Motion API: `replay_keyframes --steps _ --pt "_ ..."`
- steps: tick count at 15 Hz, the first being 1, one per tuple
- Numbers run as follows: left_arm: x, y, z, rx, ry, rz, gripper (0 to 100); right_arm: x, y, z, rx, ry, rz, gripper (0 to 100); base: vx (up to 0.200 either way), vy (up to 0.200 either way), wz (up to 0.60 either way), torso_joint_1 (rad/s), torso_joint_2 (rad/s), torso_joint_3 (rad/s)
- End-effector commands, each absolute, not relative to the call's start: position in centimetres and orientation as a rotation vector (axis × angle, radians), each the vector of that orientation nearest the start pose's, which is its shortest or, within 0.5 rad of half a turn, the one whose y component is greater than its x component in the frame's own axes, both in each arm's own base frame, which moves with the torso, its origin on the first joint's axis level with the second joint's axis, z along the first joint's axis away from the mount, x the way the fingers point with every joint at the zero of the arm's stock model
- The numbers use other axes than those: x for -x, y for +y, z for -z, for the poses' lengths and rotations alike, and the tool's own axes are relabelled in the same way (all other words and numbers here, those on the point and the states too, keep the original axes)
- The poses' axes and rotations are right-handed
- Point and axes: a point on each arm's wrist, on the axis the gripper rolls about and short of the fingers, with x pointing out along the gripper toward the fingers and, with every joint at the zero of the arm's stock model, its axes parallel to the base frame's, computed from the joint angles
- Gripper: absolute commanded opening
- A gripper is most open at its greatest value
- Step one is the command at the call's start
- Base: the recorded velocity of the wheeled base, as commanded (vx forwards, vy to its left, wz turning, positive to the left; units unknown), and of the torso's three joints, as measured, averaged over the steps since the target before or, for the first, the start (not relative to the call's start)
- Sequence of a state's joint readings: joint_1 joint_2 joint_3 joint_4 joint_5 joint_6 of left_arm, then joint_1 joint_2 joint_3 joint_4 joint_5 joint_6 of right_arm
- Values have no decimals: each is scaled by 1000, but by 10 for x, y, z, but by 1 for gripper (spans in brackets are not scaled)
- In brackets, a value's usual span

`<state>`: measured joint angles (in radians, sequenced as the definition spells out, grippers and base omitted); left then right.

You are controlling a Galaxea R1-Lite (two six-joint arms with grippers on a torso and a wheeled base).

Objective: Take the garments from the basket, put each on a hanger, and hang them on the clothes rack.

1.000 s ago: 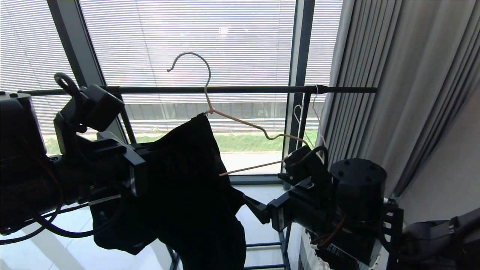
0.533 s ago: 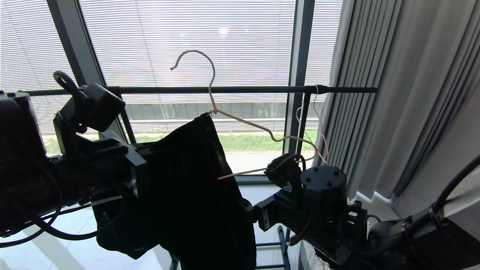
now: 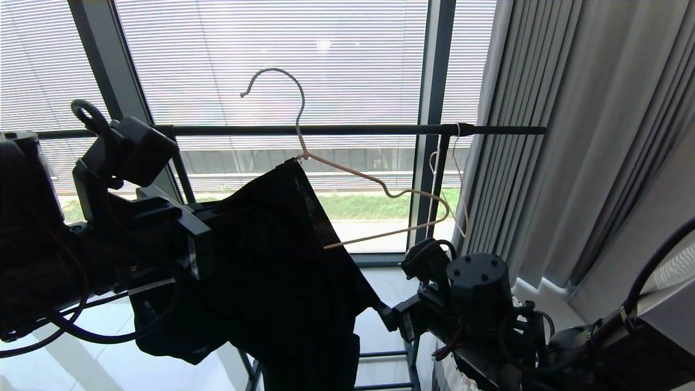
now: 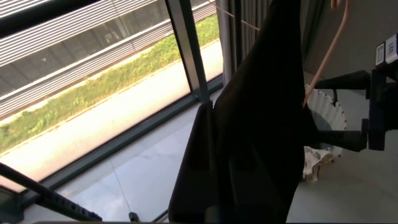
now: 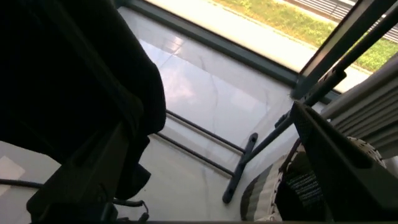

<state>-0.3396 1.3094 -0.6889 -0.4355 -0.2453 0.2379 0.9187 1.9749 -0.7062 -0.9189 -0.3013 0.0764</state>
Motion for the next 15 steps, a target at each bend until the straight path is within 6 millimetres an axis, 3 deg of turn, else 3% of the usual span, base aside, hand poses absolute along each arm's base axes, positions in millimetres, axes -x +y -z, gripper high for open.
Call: replay_keyframes --steps 1,7,15 --pt "-195 -74 -229 -240 122 594 0 -222 249 -105 124 294 -546 100 0 0 0 0 0 0" --pt "-201 -61 -219 -345 137 523 0 -259 204 -123 128 239 -390 100 0 0 0 0 0 0" --pt "-205 -61 -186 -468 151 539 0 -279 192 -151 118 178 -351 100 0 0 0 0 0 0"
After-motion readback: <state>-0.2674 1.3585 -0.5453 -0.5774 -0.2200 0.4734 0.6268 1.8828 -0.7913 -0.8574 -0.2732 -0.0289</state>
